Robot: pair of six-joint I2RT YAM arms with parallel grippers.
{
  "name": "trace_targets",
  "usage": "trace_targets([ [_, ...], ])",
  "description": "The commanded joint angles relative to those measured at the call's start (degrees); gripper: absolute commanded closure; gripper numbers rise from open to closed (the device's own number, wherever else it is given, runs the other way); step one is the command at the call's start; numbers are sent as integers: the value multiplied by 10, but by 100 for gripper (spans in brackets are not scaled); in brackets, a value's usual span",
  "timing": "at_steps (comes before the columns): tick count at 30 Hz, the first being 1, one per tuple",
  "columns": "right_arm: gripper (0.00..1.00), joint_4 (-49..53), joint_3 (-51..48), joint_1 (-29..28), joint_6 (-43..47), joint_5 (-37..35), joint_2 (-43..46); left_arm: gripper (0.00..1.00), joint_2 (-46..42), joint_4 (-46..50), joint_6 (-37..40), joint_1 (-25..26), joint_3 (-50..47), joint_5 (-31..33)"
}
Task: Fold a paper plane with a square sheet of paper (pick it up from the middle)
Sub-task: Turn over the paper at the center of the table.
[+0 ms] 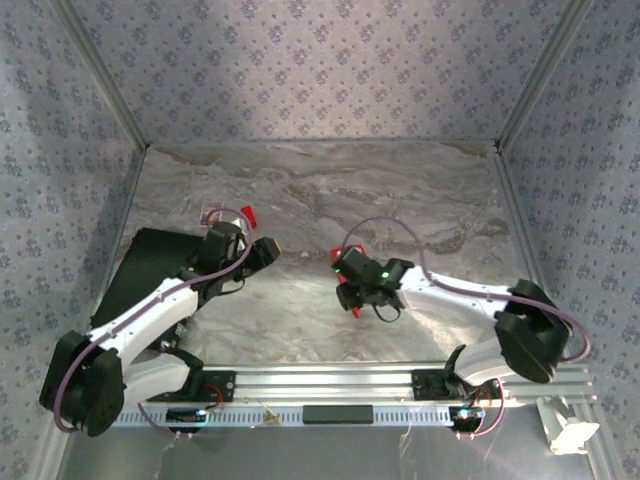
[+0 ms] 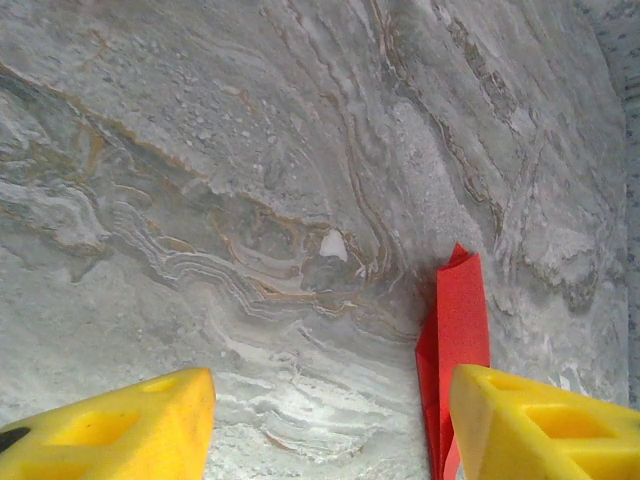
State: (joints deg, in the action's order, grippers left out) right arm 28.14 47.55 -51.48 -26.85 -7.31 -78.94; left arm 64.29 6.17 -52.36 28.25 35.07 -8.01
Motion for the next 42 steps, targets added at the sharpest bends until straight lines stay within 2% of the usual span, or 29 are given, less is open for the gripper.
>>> trace_targets([
  [1, 51, -87, -52, 53, -25, 129, 43, 37, 19, -29, -6, -2, -1, -35],
  [5, 56, -175, -110, 136, -69, 223, 76, 38, 45, -50, -11, 4, 2, -54],
  [9, 75, -228, -132, 193, -110, 275, 64, 41, 79, -66, -14, 20, 12, -66],
  [13, 87, -258, -128, 208, -124, 319, 22, 44, 117, -70, -9, 42, 36, -78],
  [15, 88, -266, -124, 207, -128, 329, -1, 45, 130, -70, -6, 49, 44, -81],
  [22, 87, -264, -128, 211, -146, 314, -69, 49, 146, -70, -2, 57, 54, -89],
  [26, 88, -281, -148, 203, -188, 302, -82, 51, 147, -72, -2, 58, 53, -89],
  [29, 89, -292, -179, 195, -260, 255, -78, 52, 150, -77, -5, 58, 53, -90],
  [38, 91, -448, -279, 144, -512, 186, -35, 59, 154, -81, -6, 60, 52, -93],
  [40, 90, -478, -295, 143, -535, 184, -17, 60, 155, -80, -7, 60, 51, -92],
  [42, 88, -463, -286, 144, -514, 189, 8, 62, 155, -81, -7, 60, 51, -95],
])
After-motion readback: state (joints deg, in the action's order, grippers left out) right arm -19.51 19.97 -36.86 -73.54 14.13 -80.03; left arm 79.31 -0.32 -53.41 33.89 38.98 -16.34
